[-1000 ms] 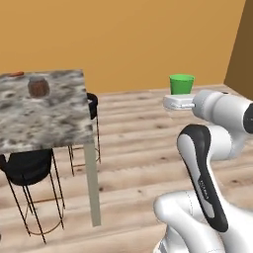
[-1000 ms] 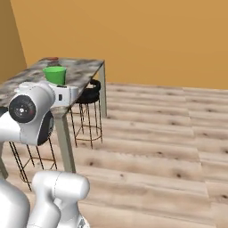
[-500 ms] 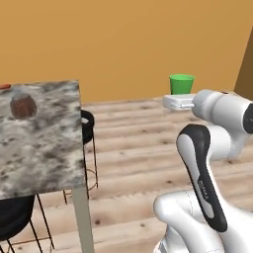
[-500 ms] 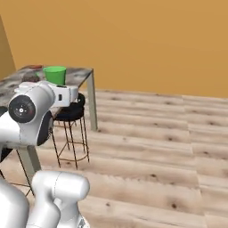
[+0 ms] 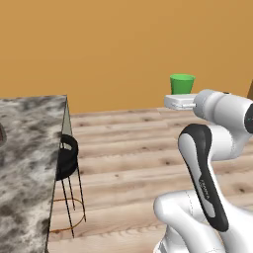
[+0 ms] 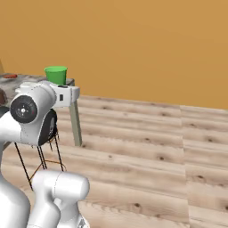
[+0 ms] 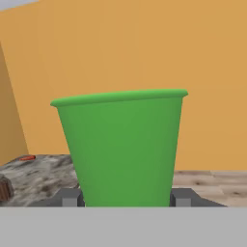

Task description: Open the cabinet directly in front. Then move the wine and the cup to the dining counter with the jar on it.

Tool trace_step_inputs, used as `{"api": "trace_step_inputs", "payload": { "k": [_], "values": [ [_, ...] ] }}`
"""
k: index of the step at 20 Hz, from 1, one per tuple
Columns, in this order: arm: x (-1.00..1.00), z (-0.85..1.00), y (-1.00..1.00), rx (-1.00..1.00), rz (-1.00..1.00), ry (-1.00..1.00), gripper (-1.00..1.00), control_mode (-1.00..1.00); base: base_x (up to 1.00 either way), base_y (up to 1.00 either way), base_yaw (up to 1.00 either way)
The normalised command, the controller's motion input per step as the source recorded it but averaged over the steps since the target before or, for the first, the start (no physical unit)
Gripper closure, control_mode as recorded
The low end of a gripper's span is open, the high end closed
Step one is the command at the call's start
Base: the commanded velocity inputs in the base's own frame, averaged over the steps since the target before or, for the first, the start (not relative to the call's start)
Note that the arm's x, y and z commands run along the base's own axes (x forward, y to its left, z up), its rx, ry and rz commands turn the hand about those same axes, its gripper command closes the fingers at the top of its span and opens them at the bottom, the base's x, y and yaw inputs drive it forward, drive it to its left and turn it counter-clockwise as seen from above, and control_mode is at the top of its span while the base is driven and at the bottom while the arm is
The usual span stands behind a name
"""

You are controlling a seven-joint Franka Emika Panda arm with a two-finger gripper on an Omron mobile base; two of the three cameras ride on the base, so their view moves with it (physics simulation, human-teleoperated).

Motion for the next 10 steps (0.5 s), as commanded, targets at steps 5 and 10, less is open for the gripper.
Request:
{"api": "trace_step_inputs", "payload": {
  "k": [5,10],
  "values": [
    [0.0,0.0,0.0,0.0,0.0,0.0,1.0,1.0,1.0,-0.24,0.41],
    [0.0,0.0,0.0,0.0,0.0,0.0,1.0,1.0,0.7,0.0,0.74]
  ]
}}
